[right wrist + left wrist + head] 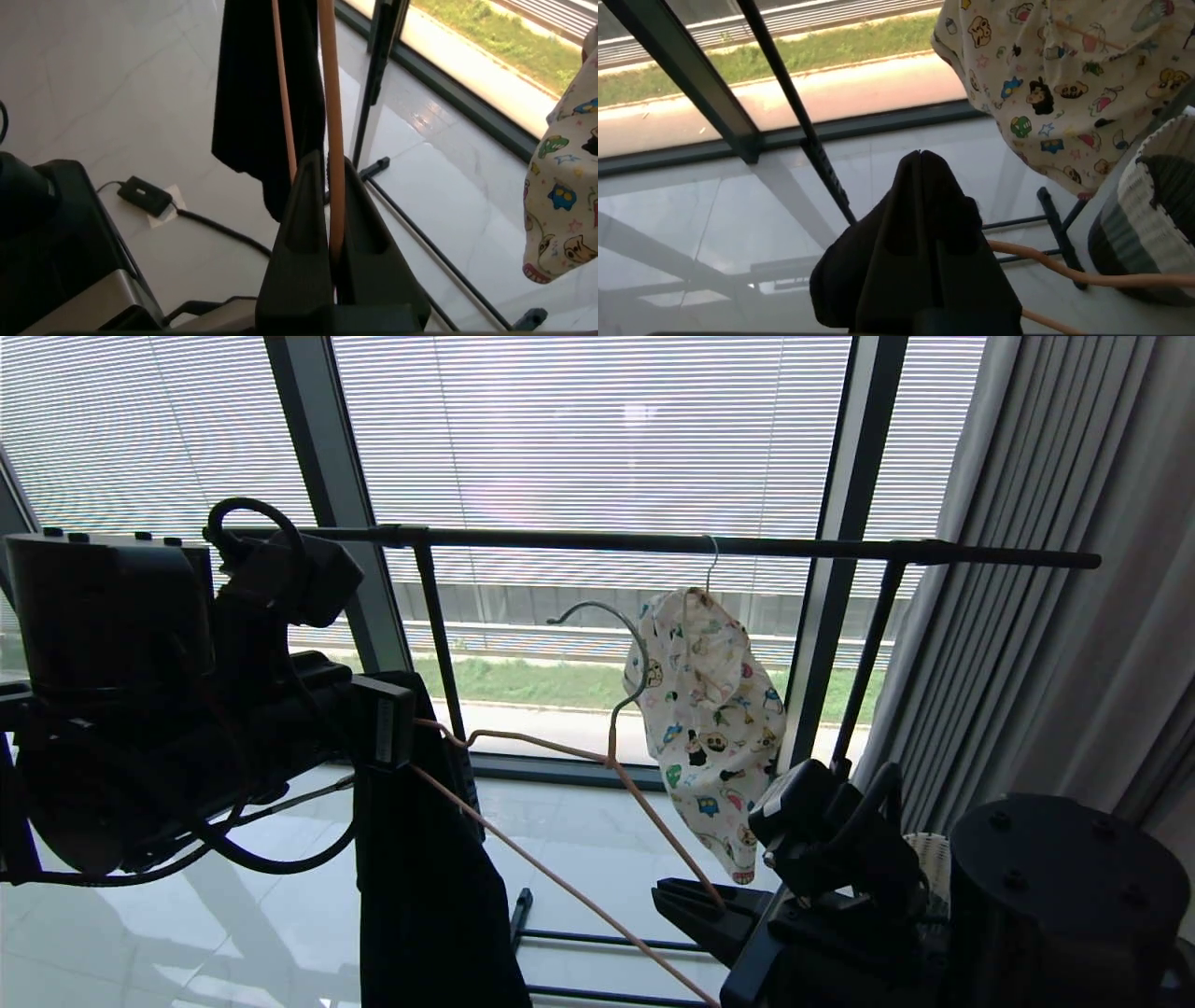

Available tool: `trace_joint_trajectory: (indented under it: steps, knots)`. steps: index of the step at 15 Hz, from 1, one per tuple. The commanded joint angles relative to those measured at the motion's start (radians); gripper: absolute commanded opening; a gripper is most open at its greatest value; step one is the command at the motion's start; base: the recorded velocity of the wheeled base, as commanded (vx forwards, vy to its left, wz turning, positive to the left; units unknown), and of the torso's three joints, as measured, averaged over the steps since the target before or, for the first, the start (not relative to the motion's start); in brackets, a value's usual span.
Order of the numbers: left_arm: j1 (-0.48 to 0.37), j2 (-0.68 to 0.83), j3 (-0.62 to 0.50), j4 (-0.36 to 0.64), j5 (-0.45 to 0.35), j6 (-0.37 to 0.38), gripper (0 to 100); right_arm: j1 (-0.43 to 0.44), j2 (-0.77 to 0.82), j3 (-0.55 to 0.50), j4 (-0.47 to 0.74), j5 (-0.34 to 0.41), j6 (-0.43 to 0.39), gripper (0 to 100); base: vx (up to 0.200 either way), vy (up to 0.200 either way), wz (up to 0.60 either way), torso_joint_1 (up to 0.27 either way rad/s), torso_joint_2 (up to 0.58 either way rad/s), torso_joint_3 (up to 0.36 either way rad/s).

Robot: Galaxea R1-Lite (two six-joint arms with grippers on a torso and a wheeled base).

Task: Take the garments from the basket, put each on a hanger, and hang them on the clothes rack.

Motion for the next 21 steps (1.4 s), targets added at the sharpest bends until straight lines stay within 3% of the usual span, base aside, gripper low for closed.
trace_joint_trajectory:
  steps: [1, 4, 11, 14, 16, 19, 21]
  knots:
    - [0.058, -0.007, 0.014, 0.000, -0.027, 0.057, 0, 0.000, -0.004, 0.007, 0.000, -0.001, -0.001, 0, 0.000, 0.000, 0.00, 0.000, 0.00, 0.000]
    - [0.101, -0.011, 0.014, 0.000, -0.047, 0.070, 0, 0.000, -0.015, 0.024, 0.000, -0.001, -0.001, 0, 0.000, 0.000, 0.00, 0.000, 0.00, 0.000]
    - [0.095, -0.030, 0.036, -0.002, -0.098, 0.066, 0, 0.003, -0.013, 0.010, -0.003, -0.002, -0.001, 0, 0.000, 0.000, 0.00, 0.000, 0.00, 0.000]
    - [0.095, -0.032, 0.034, -0.002, -0.099, 0.066, 0, 0.000, 0.002, 0.010, -0.102, -0.008, -0.002, 0, 0.000, 0.000, 0.00, 0.000, 0.00, 0.000]
    - [0.095, -0.035, 0.031, -0.002, -0.101, 0.065, 0, 0.000, 0.004, 0.011, -0.106, -0.008, -0.007, 0, 0.000, 0.000, 0.00, 0.000, 0.00, 0.000]
    - [0.058, -0.084, 0.031, 0.000, -0.178, 0.019, 0, 0.003, 0.038, 0.007, -0.109, -0.007, -0.008, 0, 0.000, 0.000, 0.00, 0.000, 0.00, 0.000]
    - [0.032, -0.106, 0.031, 0.001, -0.182, 0.004, 0, 0.003, 0.074, -0.009, -0.120, -0.007, -0.007, 0, 0.000, 0.000, 0.00, 0.000, 0.00, 0.000]
